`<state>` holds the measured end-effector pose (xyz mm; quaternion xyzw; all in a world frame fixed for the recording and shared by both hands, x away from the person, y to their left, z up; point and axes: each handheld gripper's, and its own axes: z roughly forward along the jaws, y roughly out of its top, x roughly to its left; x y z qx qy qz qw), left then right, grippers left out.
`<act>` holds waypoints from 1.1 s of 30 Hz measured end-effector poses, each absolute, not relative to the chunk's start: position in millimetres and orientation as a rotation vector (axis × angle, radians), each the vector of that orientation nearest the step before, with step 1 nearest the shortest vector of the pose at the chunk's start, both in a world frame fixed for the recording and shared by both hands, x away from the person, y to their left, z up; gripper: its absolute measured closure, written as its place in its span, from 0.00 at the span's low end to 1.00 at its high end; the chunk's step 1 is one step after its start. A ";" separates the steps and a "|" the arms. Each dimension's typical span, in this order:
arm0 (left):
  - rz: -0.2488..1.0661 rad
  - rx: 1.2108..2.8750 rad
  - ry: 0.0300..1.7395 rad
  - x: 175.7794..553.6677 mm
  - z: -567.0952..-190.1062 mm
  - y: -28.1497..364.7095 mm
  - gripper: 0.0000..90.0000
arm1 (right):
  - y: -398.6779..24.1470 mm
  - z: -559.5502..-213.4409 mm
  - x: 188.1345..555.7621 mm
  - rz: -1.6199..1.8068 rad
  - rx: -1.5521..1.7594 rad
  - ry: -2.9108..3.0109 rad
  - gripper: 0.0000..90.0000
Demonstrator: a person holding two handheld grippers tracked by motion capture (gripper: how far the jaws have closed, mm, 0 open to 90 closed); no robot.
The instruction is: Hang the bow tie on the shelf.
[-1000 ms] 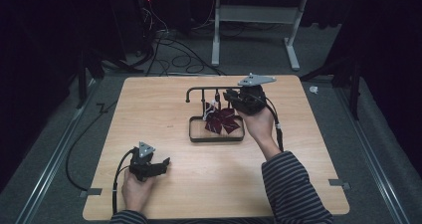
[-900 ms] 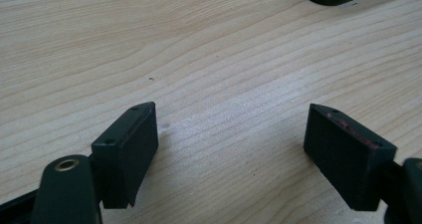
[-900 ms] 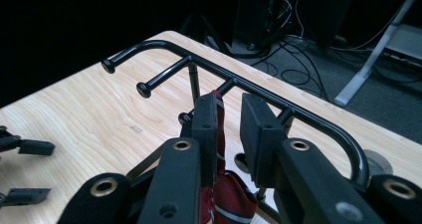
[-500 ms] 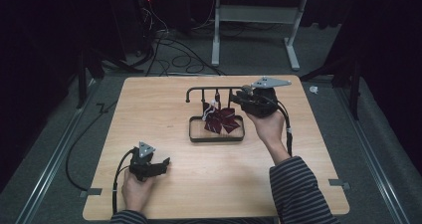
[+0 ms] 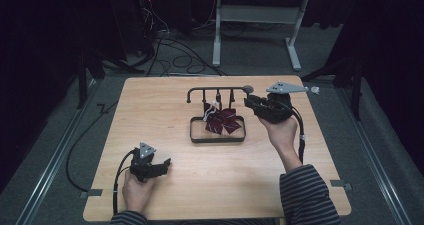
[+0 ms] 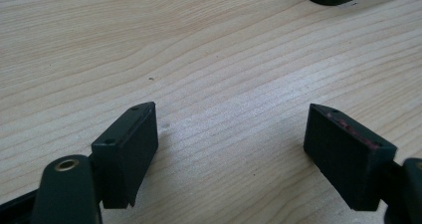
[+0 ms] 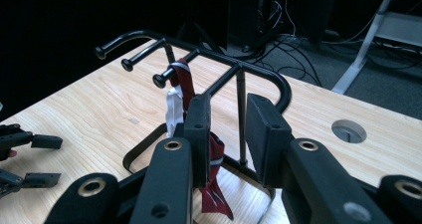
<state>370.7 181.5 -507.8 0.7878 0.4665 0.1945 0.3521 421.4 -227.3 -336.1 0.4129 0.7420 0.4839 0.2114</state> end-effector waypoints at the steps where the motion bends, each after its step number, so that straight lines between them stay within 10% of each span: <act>1: 0.503 2.038 1.207 370.7 -507.8 181.5 0.24 | -229.2 -336.5 421.1 1.343 1.145 2.062 0.82; 33: 0.504 2.044 1.205 370.7 -507.8 181.7 0.24 | -268.0 -342.5 389.1 1.361 1.182 2.002 0.83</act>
